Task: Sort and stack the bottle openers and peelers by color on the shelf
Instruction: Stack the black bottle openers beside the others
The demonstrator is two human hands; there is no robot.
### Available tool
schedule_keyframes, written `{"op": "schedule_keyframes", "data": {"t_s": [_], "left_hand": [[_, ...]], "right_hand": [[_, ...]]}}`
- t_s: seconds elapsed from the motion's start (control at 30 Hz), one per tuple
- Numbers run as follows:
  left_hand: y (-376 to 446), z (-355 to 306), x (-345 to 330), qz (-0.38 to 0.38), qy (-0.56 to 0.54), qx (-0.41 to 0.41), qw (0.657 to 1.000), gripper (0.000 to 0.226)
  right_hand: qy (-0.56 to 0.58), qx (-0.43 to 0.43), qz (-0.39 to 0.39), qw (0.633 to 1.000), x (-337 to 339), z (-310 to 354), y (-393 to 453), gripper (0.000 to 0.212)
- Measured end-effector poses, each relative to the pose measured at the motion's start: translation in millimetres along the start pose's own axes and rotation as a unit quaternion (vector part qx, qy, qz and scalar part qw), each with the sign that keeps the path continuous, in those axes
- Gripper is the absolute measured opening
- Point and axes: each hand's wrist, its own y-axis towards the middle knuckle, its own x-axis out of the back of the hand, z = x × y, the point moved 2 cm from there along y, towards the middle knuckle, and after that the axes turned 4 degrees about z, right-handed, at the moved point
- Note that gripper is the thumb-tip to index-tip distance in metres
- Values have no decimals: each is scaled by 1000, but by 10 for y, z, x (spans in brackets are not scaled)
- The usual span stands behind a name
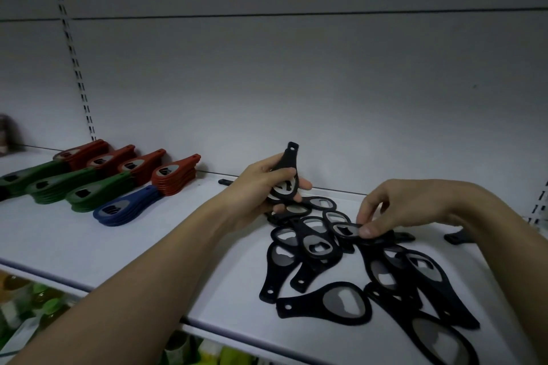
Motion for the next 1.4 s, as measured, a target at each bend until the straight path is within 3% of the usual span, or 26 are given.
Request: {"op": "schedule_keyframes", "data": {"t_s": [0.1, 0.2, 0.33, 0.47, 0.63, 0.73, 0.8, 0.9, 1.03, 1.23, 1.4], "left_hand": [[-7, 6, -18, 11, 3, 10, 1000, 23], [-9, 12, -16, 21, 10, 13, 1000, 28], [-44, -8, -39, 46, 15, 13, 999, 30], [-70, -26, -94, 64, 25, 26, 997, 30], [-80, -35, -122, 104, 36, 52, 993, 40], [-92, -9, -108, 134, 33, 47, 989, 29], [-74, -6, -74, 107, 9, 46, 993, 31], [-41, -20, -6, 39, -27, 29, 998, 34], [-10, -3, 58, -5, -41, 6, 999, 41], [6, 7, 99, -37, -37, 4, 999, 41], [6, 9, 93, -35, -35, 9, 999, 36]], "right_hand": [[-7, 16, -8, 1000, 13, -21, 30, 17], [60, 88, -60, 993, 64, 9, 33, 11], [186, 144, -158, 959, 136, 77, -11, 7], [274, 193, -184, 924, 61, 193, 36, 11], [308, 199, -166, 916, -60, 332, 69, 18], [303, 185, -214, 910, -175, 413, 147, 26], [312, 170, -253, 900, -200, 404, 200, 28], [199, 125, -312, 920, -126, 284, 234, 13], [44, 32, -227, 972, -122, 151, 234, 25], [-58, -46, -150, 986, -192, 294, 94, 49], [-41, -40, -145, 988, -259, 382, 101, 39]]}}
